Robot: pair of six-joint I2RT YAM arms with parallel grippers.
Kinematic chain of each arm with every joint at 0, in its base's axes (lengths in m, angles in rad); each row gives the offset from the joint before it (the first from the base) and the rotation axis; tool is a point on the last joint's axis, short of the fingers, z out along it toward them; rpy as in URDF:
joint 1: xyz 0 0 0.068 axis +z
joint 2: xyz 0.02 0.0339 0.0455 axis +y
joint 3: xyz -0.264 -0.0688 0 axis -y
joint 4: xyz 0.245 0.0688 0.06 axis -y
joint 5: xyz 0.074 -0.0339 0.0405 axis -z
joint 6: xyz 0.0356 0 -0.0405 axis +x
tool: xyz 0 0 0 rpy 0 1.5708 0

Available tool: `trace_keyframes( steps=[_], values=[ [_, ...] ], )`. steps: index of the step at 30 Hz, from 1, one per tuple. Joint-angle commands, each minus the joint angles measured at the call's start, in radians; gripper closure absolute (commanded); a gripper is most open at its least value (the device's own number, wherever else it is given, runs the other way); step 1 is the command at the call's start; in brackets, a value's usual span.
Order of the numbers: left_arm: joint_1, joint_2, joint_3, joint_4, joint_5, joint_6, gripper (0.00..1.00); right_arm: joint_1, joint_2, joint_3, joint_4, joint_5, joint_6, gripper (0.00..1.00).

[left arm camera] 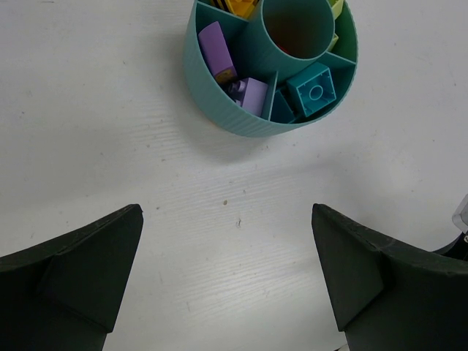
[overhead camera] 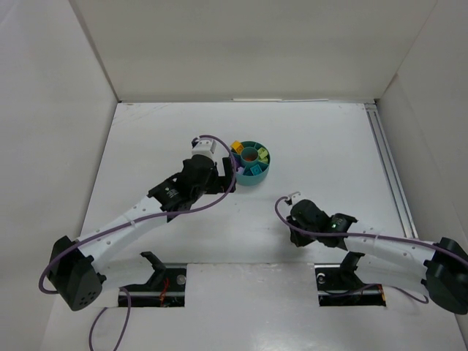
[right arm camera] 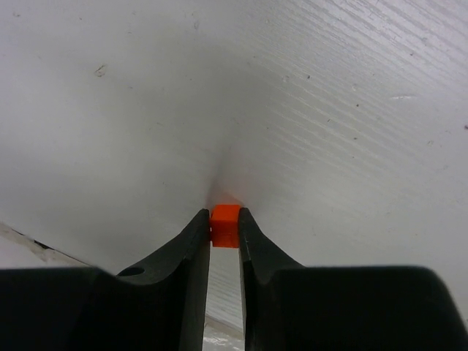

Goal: Sort the legos into containers by color

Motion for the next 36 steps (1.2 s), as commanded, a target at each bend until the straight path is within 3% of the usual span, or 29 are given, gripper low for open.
trace_keyframes(
  steps=[1,9,13,16,21,28,36],
  values=[
    [-0.001,-0.007,0.013,0.032,-0.007,-0.008,0.00,0.008,0.002,-0.005,-0.027,0.003,-0.001,0.79],
    [0.008,0.011,0.022,0.032,-0.016,0.001,0.00,0.008,0.094,0.133,0.142,0.024,-0.175,0.88],
    [0.075,0.011,0.002,0.032,0.004,-0.008,0.00,-0.009,0.215,0.298,0.216,0.044,-0.316,0.88],
    [0.144,0.011,-0.022,0.032,0.054,-0.019,0.00,-0.038,0.339,0.529,0.216,0.079,-0.447,0.89],
    [0.163,0.002,-0.064,0.052,0.067,-0.048,0.00,-0.101,0.487,0.764,0.243,0.096,-0.573,0.89],
    [0.172,0.034,-0.075,0.062,0.110,-0.039,0.00,-0.158,0.697,1.016,0.222,0.035,-0.656,0.89],
    [0.172,0.066,-0.064,0.062,0.110,-0.028,0.00,-0.187,0.777,1.067,0.213,0.003,-0.636,0.86]
  ],
)
